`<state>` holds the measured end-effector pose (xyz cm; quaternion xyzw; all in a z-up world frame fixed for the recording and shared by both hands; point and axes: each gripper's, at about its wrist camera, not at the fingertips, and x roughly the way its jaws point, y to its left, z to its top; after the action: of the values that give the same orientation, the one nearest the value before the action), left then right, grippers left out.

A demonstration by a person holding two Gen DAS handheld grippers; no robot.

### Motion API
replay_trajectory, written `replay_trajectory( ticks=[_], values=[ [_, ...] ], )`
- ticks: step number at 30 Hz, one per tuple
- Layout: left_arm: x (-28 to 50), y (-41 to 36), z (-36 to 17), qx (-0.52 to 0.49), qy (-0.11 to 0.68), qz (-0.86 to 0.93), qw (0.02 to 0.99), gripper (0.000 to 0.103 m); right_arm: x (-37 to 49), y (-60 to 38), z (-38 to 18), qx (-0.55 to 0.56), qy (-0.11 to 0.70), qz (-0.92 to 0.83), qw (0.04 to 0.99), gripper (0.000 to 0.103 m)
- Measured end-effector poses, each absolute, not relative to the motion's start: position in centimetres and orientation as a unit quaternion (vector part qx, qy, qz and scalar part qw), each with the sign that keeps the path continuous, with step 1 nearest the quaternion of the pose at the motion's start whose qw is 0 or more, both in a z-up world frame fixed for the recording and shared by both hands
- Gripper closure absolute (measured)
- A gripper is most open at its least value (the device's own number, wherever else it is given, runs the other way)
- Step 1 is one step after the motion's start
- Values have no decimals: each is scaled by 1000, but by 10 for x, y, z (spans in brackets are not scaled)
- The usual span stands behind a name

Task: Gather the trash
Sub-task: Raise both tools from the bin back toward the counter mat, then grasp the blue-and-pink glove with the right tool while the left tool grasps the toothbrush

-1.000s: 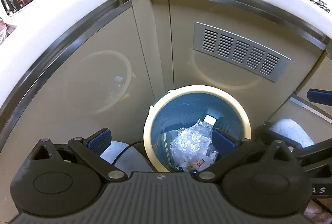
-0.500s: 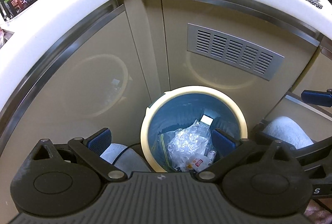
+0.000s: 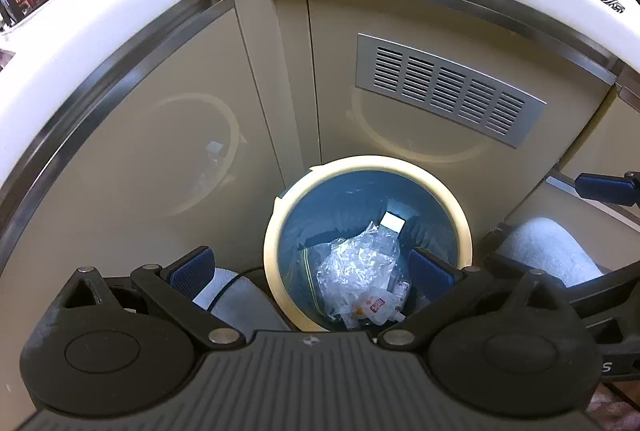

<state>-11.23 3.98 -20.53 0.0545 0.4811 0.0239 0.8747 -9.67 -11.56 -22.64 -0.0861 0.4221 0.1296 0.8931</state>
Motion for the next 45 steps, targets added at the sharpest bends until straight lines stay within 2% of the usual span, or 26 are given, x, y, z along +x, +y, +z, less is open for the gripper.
replay_trajectory(
  ticks=[8, 20, 34, 38, 45],
  values=[
    [-108, 43, -195, 52, 475, 36, 878, 0, -96, -118, -218, -90, 406, 117, 902, 0],
    [-88, 41, -135, 51, 412, 35, 909, 0, -90, -143, -175, -77, 341, 87, 933, 0],
    [-16, 25, -25, 68, 291, 55, 953, 0, -35, -195, -71, -16, 197, 41, 979, 0],
    [27, 24, -6, 38, 292, 68, 953, 0, -2, -207, -45, 4, 149, 5, 989, 0],
    [116, 30, -13, -36, 346, 98, 932, 0, 95, -251, -48, 124, 162, -104, 973, 0]
  ],
)
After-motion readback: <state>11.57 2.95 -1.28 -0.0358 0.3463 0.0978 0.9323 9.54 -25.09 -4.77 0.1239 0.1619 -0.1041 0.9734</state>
